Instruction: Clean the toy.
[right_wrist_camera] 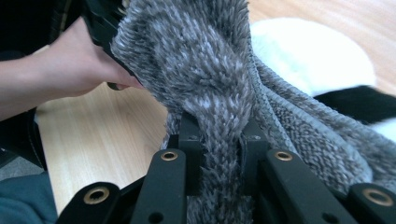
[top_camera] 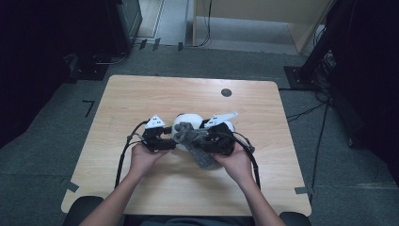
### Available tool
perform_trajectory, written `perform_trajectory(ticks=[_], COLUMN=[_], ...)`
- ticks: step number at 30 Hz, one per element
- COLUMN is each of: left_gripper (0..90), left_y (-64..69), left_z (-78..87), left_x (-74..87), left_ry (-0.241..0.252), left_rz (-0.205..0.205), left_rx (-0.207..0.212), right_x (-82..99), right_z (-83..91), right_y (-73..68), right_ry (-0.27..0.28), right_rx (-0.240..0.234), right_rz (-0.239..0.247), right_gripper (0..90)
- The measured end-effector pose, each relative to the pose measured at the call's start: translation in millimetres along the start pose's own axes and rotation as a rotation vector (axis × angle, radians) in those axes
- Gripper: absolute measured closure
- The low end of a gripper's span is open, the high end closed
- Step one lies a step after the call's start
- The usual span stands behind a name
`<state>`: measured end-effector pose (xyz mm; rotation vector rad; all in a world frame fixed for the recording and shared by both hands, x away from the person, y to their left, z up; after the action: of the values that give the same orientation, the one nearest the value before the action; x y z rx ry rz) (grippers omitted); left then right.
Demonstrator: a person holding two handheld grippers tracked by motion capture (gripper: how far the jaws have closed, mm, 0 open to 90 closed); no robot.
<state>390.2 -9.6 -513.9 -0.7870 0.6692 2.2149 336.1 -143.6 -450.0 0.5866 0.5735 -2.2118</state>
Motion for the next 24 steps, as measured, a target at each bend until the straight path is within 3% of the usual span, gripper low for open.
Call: perform_trajectory(ticks=[8, 24], left_gripper=[34.0, 33.9], left_y=[-0.4, 0.7], left_z=[-0.1, -0.7], left_x=[0.3, 0.4], left_ry=[-0.002, -0.006], left_rz=[-0.005, -0.013], left_rx=[-0.002, -0.015], right_x=[6.4, 36.3], right_z=[-24.1, -2.8], right_y=[4.5, 8.9], right_ry=[-0.017, -0.032], right_rx=[-0.009, 0.016], right_rz=[-0.005, -0.009], right_gripper=[77.3, 76.9])
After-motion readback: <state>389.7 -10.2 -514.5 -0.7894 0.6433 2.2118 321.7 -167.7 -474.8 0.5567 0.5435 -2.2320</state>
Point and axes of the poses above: each handheld gripper's, and its own axes: z roughly backward along the jaws, x roughly out of its underside, y roughly to its right, the point moved 8 cm from there along -z, roughly forward along the jaws, and after that the axes turned 11 degrees about -y, right-handed, at the moved point
